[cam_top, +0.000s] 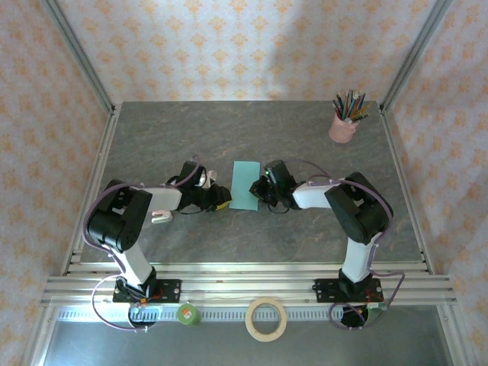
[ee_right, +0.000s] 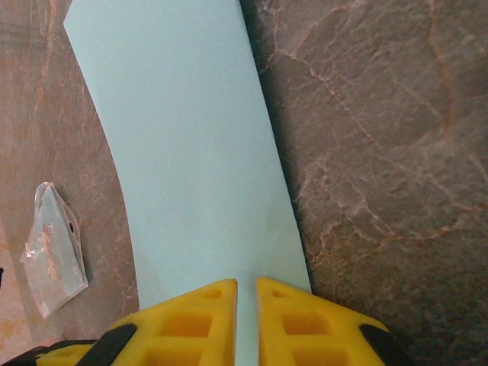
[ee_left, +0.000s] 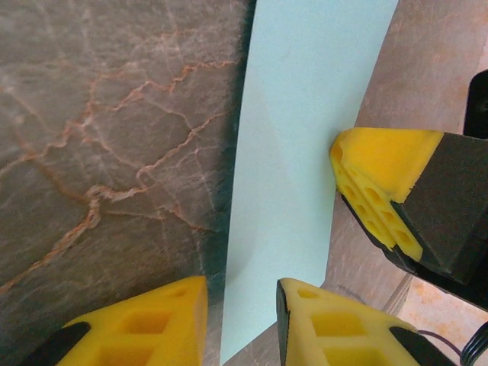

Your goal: Fold a paper plane with a square sheet of paper (pick it up from the middle)

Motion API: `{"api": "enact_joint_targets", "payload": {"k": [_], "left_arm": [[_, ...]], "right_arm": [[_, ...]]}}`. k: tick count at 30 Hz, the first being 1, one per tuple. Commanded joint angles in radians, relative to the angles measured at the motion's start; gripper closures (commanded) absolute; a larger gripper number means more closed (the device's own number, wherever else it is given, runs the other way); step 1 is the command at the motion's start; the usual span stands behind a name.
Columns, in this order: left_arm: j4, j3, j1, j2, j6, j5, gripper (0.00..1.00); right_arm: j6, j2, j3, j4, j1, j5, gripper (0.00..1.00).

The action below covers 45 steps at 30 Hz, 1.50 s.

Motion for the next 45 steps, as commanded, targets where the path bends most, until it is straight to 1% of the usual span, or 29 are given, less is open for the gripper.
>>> {"api": "enact_joint_targets", "payload": {"k": [1, 4, 7, 14, 20, 31, 38, 41, 42, 44, 45], "left_arm": [[0.008, 0.039, -0.008, 0.026, 0.029, 0.042, 0.69], [0.022, 0.055, -0.003, 0.038, 0.032, 0.050, 0.68], [0.095, 0.055, 0.002, 0.047, -0.005, 0.083, 0.67], [0.163, 0.078, 0.022, 0.094, -0.048, 0.116, 0.66], [0.133, 0.114, 0.038, 0.125, -0.028, 0.087, 0.68], [0.149, 0.142, 0.046, 0.167, -0.027, 0.122, 0.78], [0.138, 0.135, 0.053, 0.162, -0.025, 0.110, 0.87], [0.138, 0.125, 0.057, 0.149, -0.034, 0.100, 0.94], [0.141, 0.120, 0.057, 0.143, -0.039, 0.095, 0.96], [0.150, 0.108, 0.057, 0.126, -0.055, 0.086, 1.00], [0.156, 0.102, 0.058, 0.117, -0.063, 0.083, 1.00]], "right_arm": [[0.006, 0.031, -0.024, -0.033, -0.007, 0.016, 0.86], [0.007, 0.030, -0.025, -0.032, -0.008, 0.016, 0.86], [0.006, 0.031, -0.026, -0.032, -0.008, 0.016, 0.86], [0.004, 0.031, -0.031, -0.030, -0.009, 0.016, 0.86], [0.003, 0.031, -0.034, -0.025, -0.009, 0.014, 0.86], [-0.003, 0.025, -0.034, -0.014, -0.012, 0.011, 0.85], [-0.027, 0.008, -0.026, 0.015, -0.019, 0.006, 0.81], [-0.068, -0.022, -0.010, 0.040, -0.024, 0.010, 0.79], [-0.089, -0.035, -0.006, 0.051, -0.024, 0.014, 0.78], [-0.171, -0.072, 0.000, 0.089, -0.025, 0.028, 0.79], [-0.203, -0.091, -0.007, 0.109, -0.025, 0.033, 0.78]]}}
